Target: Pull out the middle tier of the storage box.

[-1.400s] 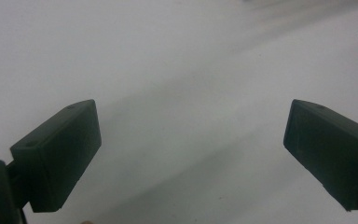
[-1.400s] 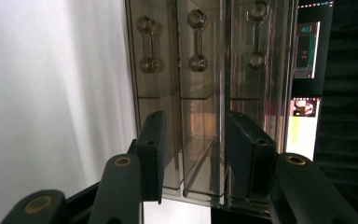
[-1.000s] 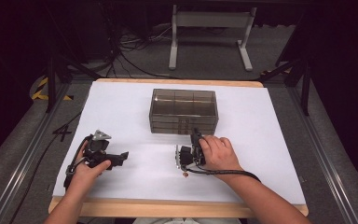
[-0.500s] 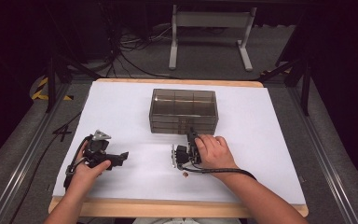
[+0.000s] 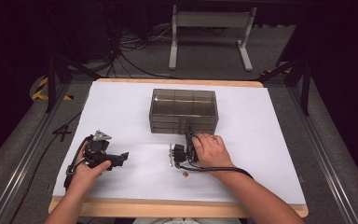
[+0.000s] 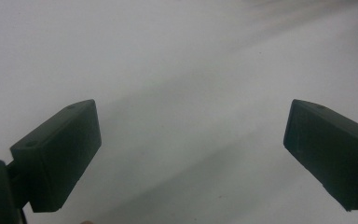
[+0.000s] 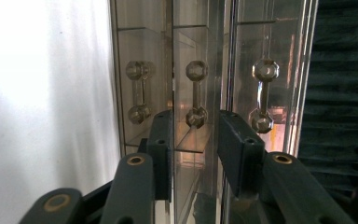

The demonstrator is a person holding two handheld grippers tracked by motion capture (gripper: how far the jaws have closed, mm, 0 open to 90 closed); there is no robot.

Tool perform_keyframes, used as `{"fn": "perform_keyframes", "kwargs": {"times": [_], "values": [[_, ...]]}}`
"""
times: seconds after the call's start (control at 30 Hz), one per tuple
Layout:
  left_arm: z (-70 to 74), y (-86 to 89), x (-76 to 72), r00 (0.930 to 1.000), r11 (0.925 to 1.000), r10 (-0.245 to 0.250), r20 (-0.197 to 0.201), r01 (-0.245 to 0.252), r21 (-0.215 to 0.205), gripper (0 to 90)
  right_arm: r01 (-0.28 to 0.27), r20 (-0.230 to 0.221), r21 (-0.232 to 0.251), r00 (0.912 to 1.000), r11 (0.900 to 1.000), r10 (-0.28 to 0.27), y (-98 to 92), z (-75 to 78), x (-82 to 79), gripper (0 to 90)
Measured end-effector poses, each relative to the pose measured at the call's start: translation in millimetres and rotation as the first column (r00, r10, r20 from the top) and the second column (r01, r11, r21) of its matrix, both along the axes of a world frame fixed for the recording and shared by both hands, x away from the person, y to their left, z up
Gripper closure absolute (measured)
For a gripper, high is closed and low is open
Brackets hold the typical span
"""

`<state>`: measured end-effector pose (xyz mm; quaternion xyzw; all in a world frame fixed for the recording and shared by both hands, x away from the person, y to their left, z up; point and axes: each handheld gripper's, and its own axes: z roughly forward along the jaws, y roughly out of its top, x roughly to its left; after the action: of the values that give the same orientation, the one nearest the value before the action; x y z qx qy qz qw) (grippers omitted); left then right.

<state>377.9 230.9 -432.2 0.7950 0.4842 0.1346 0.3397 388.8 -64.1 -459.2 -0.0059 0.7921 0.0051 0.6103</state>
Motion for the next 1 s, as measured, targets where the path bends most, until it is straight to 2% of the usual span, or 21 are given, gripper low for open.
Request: {"fn": "perform_keyframes", "kwargs": {"times": [0.37,0.73,1.0], "values": [[-0.1,-0.6,-0.2,1.0,1.0,0.0,0.001,0.0,0.005,4.7,0.014,0.018,-0.013,0.9998,1.0,-0.014,2.1,-3.2,6.5,79.2],[0.1,-0.7,-0.6,1.0,1.0,0.0,0.002,0.0,0.005,4.6,0.019,0.022,-0.023,0.9996,1.0,-0.019,3.2,-3.5,4.5,80.1],[0.0,-0.9,-0.7,1.0,1.0,-0.002,0.0,0.002,0.005,4.6,0.006,0.012,-0.023,0.9999,1.0,-0.006,1.6,-2.2,-7.4,80.1]]}}
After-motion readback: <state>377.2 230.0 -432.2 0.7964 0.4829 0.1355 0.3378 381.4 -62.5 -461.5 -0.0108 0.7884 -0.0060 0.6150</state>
